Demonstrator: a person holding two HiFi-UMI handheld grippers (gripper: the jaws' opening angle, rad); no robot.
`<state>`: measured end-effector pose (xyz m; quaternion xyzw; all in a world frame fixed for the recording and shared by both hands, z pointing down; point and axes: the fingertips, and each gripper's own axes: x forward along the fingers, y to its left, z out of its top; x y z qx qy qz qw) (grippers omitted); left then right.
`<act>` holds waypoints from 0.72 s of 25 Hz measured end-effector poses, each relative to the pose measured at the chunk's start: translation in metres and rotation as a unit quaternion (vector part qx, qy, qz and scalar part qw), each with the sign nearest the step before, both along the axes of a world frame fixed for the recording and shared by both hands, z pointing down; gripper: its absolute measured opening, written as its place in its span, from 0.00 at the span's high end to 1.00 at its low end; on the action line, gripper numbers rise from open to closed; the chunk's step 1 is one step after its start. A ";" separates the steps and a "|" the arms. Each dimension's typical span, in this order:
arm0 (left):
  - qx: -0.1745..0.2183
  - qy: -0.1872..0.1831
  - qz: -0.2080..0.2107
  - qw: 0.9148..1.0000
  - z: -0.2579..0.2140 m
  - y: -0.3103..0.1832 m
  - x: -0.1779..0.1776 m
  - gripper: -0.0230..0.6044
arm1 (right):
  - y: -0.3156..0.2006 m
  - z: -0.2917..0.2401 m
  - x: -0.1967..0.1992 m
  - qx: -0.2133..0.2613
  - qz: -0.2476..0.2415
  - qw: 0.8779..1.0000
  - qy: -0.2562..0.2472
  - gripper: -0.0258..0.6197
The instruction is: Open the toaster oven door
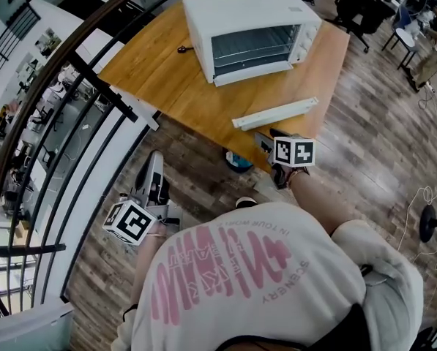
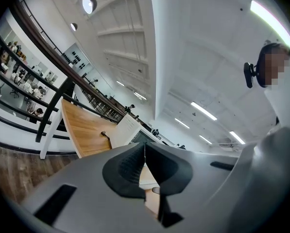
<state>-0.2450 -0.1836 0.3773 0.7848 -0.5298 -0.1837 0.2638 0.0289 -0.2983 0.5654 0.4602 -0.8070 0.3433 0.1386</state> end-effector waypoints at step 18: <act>0.012 -0.003 0.091 0.996 0.001 0.033 0.051 0.93 | 0.057 -0.128 -0.008 0.033 0.107 0.953 -0.282 0.97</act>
